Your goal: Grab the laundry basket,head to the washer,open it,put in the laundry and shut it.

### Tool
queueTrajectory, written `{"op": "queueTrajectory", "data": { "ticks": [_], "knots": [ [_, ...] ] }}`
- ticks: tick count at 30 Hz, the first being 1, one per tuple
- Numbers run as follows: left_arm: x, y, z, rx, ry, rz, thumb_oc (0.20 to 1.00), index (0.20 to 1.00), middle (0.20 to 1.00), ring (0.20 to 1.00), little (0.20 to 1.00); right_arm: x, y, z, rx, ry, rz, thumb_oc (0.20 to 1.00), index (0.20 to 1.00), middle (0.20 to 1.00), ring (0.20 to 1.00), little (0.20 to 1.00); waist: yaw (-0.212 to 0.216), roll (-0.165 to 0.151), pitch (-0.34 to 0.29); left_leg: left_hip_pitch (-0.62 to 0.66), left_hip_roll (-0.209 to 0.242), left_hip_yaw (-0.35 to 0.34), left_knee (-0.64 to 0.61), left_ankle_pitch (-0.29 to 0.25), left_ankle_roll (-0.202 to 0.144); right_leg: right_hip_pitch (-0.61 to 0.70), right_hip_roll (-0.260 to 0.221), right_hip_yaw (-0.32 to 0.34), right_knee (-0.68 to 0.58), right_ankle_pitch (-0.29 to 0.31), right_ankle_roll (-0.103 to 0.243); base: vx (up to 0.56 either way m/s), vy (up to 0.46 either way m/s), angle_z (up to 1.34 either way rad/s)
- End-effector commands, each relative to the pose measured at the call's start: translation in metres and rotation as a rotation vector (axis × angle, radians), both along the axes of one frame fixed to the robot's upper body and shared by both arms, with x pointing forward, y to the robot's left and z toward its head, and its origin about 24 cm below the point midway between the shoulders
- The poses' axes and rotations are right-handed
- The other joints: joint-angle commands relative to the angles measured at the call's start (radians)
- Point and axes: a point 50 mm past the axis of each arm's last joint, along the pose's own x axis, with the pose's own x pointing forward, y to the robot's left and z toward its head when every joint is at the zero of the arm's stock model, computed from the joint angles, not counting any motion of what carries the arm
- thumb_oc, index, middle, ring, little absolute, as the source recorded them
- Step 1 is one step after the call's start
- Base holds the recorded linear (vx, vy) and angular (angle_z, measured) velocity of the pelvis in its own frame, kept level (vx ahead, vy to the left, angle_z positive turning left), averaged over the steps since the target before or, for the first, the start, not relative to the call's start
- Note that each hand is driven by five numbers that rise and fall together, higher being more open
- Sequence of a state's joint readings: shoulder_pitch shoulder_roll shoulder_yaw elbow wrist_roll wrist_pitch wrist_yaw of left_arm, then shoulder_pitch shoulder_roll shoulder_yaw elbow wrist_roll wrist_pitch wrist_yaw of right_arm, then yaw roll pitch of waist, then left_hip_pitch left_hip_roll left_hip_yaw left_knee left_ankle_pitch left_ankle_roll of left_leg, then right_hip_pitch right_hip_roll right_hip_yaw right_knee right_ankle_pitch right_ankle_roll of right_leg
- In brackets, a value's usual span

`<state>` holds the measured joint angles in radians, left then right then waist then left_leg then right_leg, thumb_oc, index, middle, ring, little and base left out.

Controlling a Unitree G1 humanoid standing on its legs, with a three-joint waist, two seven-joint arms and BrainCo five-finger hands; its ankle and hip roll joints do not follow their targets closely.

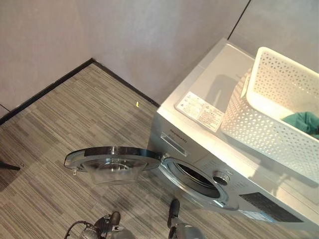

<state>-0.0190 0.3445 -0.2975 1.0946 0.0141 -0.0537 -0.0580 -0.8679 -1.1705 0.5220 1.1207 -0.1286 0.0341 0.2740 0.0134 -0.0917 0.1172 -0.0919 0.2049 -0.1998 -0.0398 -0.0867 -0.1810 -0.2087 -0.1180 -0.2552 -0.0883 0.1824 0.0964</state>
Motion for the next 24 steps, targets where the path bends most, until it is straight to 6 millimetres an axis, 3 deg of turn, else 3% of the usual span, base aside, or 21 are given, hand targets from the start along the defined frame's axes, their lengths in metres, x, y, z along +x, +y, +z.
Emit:
{"op": "queueTrajectory", "data": {
  "ticks": [1, 2, 3, 4, 5, 8, 9, 10, 13, 15, 16, 18, 19, 20, 23, 24],
  "knots": [
    [0.032, 0.003, 0.025, 0.045, -0.177, -0.184, 1.0, 1.0, 1.0, 1.0, 1.0, 0.015, 0.012, 0.034, 0.091, -0.385, 0.02, 0.2, 0.2, 0.2, 0.2, 0.2, 0.02, -0.025, -0.008, -0.004, 0.013, 0.033, -0.001, 0.014, 0.037, 0.032, -0.116, 0.05, 0.022, -0.084, 0.106, 0.0, 0.0, 0.0],
    [0.032, 0.004, 0.026, 0.047, -0.176, -0.185, 1.0, 1.0, 1.0, 1.0, 1.0, 0.014, 0.012, 0.033, 0.093, -0.385, 0.019, 0.2, 0.2, 0.2, 0.2, 0.2, 0.021, -0.026, -0.007, -0.002, 0.014, 0.033, -0.001, 0.013, 0.037, 0.033, -0.115, 0.05, 0.022, -0.085, 0.106, 0.0, 0.0, 0.0],
    [0.037, 0.006, 0.033, 0.048, -0.22, -0.201, 1.0, 1.0, 1.0, 1.0, 1.0, 0.012, 0.009, 0.043, 0.1, -0.449, 0.014, 0.2, 0.2, 0.2, 0.2, 0.2, 0.022, -0.024, -0.011, 0.0, 0.012, 0.033, -0.001, 0.011, 0.038, 0.037, -0.116, 0.048, 0.023, -0.085, 0.107, 0.0, 0.0, 0.0],
    [0.045, 0.02, 0.053, 0.077, -0.322, -0.21, 1.0, 1.0, 1.0, 1.0, 1.0, 0.003, 0.004, 0.073, 0.106, -0.618, 0.009, 0.2, 0.2, 0.2, 0.2, 0.2, 0.032, -0.022, -0.021, 0.011, 0.011, 0.032, 0.0, 0.002, 0.038, 0.053, -0.118, 0.044, 0.022, -0.088, 0.108, 0.0, 0.0, 0.0],
    [0.044, 0.021, 0.054, 0.079, -0.321, -0.209, 1.0, 1.0, 1.0, 1.0, 1.0, 0.003, 0.004, 0.072, 0.109, -0.618, 0.009, 0.2, 0.2, 0.2, 0.2, 0.2, 0.031, -0.025, -0.021, 0.011, 0.01, 0.031, 0.001, 0.002, 0.038, 0.054, -0.119, 0.043, 0.022, -0.088, 0.109, 0.03, 0.009, 0.03],
    [0.049, 0.045, 0.089, 0.112, -0.484, -0.155, 1.0, 1.0, 1.0, 1.0, 1.0, -0.014, -0.003, 0.111, 0.131, -0.831, 0.001, 0.2, 0.2, 0.2, 0.2, 0.2, 0.047, -0.023, -0.041, 0.028, 0.014, 0.024, 0.004, -0.014, 0.039, 0.079, -0.119, 0.033, 0.024, -0.097, 0.11, 0.03, -0.002, 0.06],
    [0.049, 0.046, 0.09, 0.114, -0.483, -0.154, 1.0, 1.0, 1.0, 1.0, 1.0, -0.014, -0.002, 0.11, 0.133, -0.832, 0.002, 0.2, 0.2, 0.2, 0.2, 0.2, 0.044, -0.026, -0.04, 0.025, 0.01, 0.022, 0.004, -0.008, 0.039, 0.077, -0.122, 0.033, 0.024, -0.093, 0.11, 0.03, 0.0, 0.06],
    [0.045, 0.056, 0.109, 0.142, -0.552, -0.155, 1.0, 1.0, 1.0, 1.0, 1.0, -0.022, -0.002, 0.131, 0.124, -0.911, 0.024, 0.2, 0.2, 0.2, 0.2, 0.2, 0.051, -0.028, -0.055, 0.034, 0.01, 0.021, 0.006, -0.013, 0.039, 0.09, -0.127, 0.026, 0.022, -0.095, 0.111, 0.01, 0.002, 0.03],
    [0.039, 0.079, 0.152, 0.25, -0.685, -0.149, 1.0, 1.0, 1.0, 1.0, 1.0, -0.037, -0.001, 0.163, 0.123, -1.064, 0.045, 0.2, 0.2, 0.2, 0.2, 0.2, 0.063, -0.028, -0.071, 0.052, 0.013, 0.02, 0.014, -0.022, 0.037, 0.115, -0.125, 0.018, 0.025, -0.103, 0.109, 0.02, -0.004, 0.02],
    [0.037, 0.089, 0.179, 0.312, -0.769, -0.148, 1.0, 1.0, 1.0, 1.0, 1.0, -0.043, 0.0, 0.177, 0.122, -1.126, 0.049, 0.2, 0.2, 0.2, 0.2, 0.2, 0.073, -0.031, -0.084, 0.061, 0.014, 0.018, 0.018, -0.029, 0.036, 0.13, -0.123, 0.014, 0.026, -0.109, 0.108, 0.0, 0.0, 0.0],
    [0.036, 0.089, 0.18, 0.312, -0.768, -0.145, 1.0, 1.0, 1.0, 1.0, 1.0, -0.042, 0.001, 0.177, 0.124, -1.125, 0.051, 0.2, 0.2, 0.2, 0.2, 0.2, 0.071, -0.031, -0.084, 0.062, 0.014, 0.018, 0.018, -0.029, 0.036, 0.131, -0.123, 0.014, 0.026, -0.109, 0.108, 0.0, 0.0, 0.0],
    [0.035, 0.1, 0.222, 0.426, -0.879, -0.189, 1.0, 1.0, 1.0, 1.0, 1.0, -0.053, 0.003, 0.2, 0.141, -1.228, 0.06, 0.2, 0.2, 0.2, 0.2, 0.2, 0.092, -0.036, -0.103, 0.076, 0.016, 0.017, 0.018, -0.034, 0.036, 0.146, -0.121, 0.008, 0.027, -0.114, 0.106, 0.0, 0.0, 0.0],
    [0.032, 0.1, 0.224, 0.428, -0.877, -0.184, 1.0, 1.0, 1.0, 1.0, 1.0, -0.051, 0.004, 0.201, 0.146, -1.227, 0.064, 0.2, 0.2, 0.2, 0.2, 0.2, 0.088, -0.036, -0.103, 0.078, 0.016, 0.018, 0.018, -0.034, 0.036, 0.147, -0.12, 0.009, 0.027, -0.115, 0.106, 0.0, 0.0, 0.0],
    [0.025, 0.104, 0.25, 0.477, -0.955, -0.171, 1.0, 1.0, 1.0, 1.0, 1.0, -0.051, 0.01, 0.214, 0.141, -1.256, 0.083, 0.2, 0.2, 0.2, 0.2, 0.2, 0.094, -0.038, -0.115, 0.089, 0.018, 0.019, 0.018, -0.036, 0.036, 0.158, -0.119, 0.007, 0.029, -0.118, 0.104, 0.0, 0.0, 0.0],
    [0.025, 0.104, 0.269, 0.487, -1.031, -0.16, 1.0, 1.0, 1.0, 1.0, 1.0, -0.043, 0.021, 0.222, 0.152, -1.264, 0.121, 0.2, 0.2, 0.2, 0.2, 0.2, 0.092, -0.036, -0.125, 0.097, 0.02, 0.021, 0.017, -0.037, 0.036, 0.164, -0.119, 0.009, 0.029, -0.12, 0.101, 0.0, 0.0, 0.0],
    [0.032, 0.1, 0.291, 0.511, -1.131, -0.177, 1.0, 1.0, 1.0, 1.0, 1.0, -0.035, 0.035, 0.232, 0.174, -1.294, 0.177, 0.2, 0.2, 0.2, 0.2, 0.2, 0.088, -0.03, -0.137, 0.103, 0.018, 0.024, 0.018, -0.036, 0.037, 0.168, -0.116, 0.012, 0.029, -0.123, 0.099, 0.0, 0.0, 0.0]
  ]
}}
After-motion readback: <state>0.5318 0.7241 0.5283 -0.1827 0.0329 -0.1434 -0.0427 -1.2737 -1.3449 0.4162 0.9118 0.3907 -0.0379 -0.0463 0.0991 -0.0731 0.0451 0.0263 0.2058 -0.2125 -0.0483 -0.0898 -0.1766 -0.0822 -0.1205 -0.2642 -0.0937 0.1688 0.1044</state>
